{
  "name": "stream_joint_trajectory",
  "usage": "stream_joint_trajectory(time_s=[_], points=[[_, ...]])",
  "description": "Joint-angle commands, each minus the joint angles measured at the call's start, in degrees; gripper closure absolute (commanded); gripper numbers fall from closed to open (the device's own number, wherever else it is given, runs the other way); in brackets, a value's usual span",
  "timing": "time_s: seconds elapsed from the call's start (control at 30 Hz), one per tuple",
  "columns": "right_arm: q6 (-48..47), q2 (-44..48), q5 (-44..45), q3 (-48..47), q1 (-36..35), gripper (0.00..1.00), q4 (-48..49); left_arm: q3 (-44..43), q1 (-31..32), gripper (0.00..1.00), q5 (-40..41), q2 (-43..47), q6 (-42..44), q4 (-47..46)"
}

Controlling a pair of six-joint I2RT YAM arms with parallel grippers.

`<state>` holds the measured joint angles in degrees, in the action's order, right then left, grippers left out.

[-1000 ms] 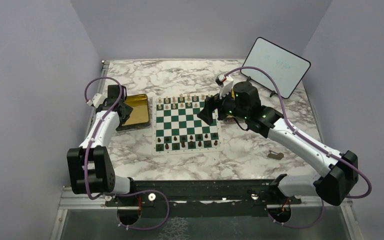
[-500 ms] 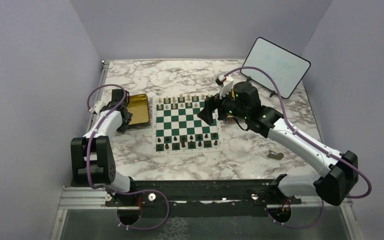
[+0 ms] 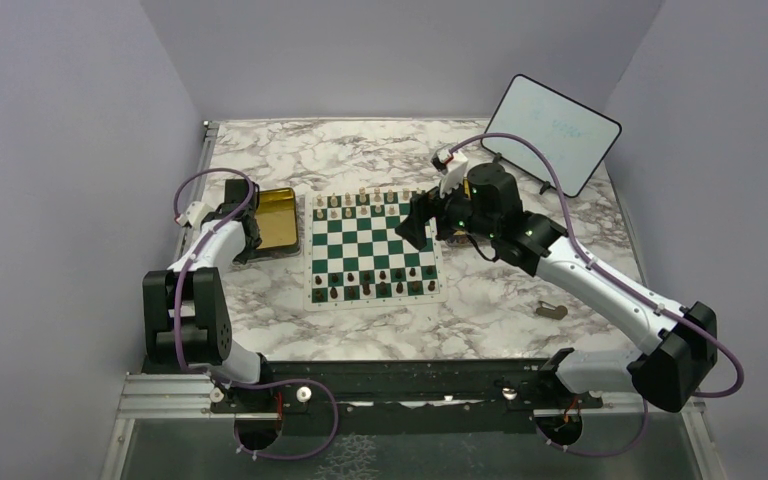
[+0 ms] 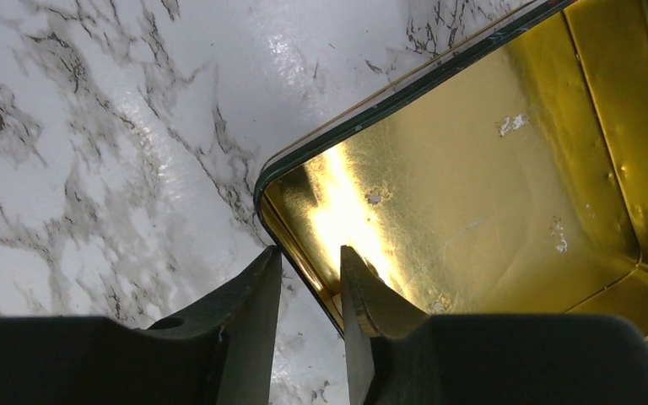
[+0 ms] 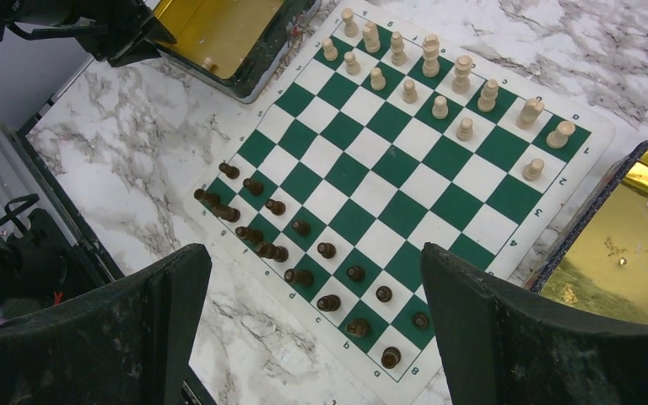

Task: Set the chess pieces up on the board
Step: Adjust the storage box at the center of the board.

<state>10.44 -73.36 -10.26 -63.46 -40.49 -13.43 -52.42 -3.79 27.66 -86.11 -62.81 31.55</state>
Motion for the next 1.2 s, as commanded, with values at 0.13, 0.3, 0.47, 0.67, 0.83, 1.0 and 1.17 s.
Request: stream_joint_trajectory(time_s=[0.13, 0.3, 0.47, 0.67, 0.83, 1.0, 1.17], points=[[-0.24, 2.49, 1.45, 0.16, -0.03, 0.0, -1.7, -0.71, -1.04, 0.73, 6.88, -0.42, 2.79, -0.62], [-0.15, 2.78, 1.48, 0.36, -0.03, 0.0, -1.81, -0.52, -2.09, 0.76, 7.68, -0.76, 4.01, -0.44], [-0.23, 2.79, 1.81, 0.19, -0.03, 0.0, -2.0, 0.23, -3.65, 0.76, 7.79, 0.0, 4.45, -0.52], [-0.33, 3.03, 1.78, 0.16, -0.03, 0.0, -2.19, -0.5, -6.54, 0.81, 8.76, -0.85, 7.89, -2.29], [-0.31, 3.37, 1.94, 0.52, -0.03, 0.0, -2.4, -1.94, -9.28, 0.81, 8.89, -2.6, 11.03, -3.32], [-1.08, 3.39, 2.33, -0.23, -0.03, 0.0, -3.12, -5.5, -10.91, 0.79, 6.69, -3.87, 16.57, -6.36], [-1.21, 2.94, 2.15, -0.78, -0.03, 0.0, -3.12, -9.46, -10.97, 0.69, 6.01, -2.47, 13.01, -1.57]])
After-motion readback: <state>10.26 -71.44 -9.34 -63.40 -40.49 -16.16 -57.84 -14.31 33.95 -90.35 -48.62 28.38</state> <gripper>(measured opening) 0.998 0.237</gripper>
